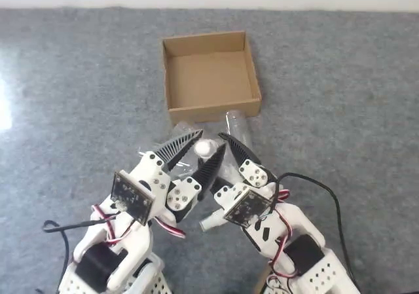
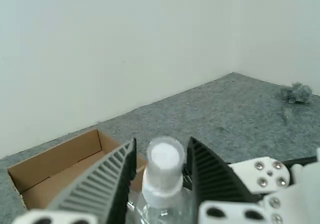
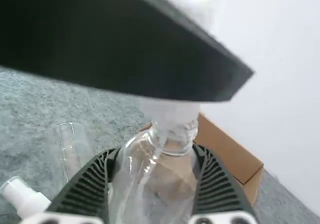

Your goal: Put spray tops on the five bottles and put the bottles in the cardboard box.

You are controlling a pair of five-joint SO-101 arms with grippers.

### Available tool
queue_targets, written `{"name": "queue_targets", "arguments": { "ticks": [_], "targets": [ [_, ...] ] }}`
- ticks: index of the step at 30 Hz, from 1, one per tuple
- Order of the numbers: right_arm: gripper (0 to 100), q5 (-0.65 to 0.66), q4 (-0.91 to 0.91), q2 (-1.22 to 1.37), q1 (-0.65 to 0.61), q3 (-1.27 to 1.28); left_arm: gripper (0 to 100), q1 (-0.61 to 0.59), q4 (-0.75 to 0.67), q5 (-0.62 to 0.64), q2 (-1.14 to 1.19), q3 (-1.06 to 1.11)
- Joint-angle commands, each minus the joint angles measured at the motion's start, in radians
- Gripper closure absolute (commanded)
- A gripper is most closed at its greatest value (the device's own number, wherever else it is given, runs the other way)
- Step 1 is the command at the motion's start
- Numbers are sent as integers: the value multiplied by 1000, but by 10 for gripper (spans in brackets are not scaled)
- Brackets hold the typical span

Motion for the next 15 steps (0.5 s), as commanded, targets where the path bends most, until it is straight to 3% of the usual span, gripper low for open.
{"name": "queue_targets", "arguments": {
  "ticks": [1, 7, 15],
  "targets": [
    [991, -14, -21, -19, 13, -25, 824, 0, -2, 58, 3, -16],
    [991, -14, -22, -19, 12, -23, 779, -2, 9, 100, -3, -31],
    [991, -14, -24, -19, 12, -23, 779, -141, 71, 153, -3, -122]
  ]
}}
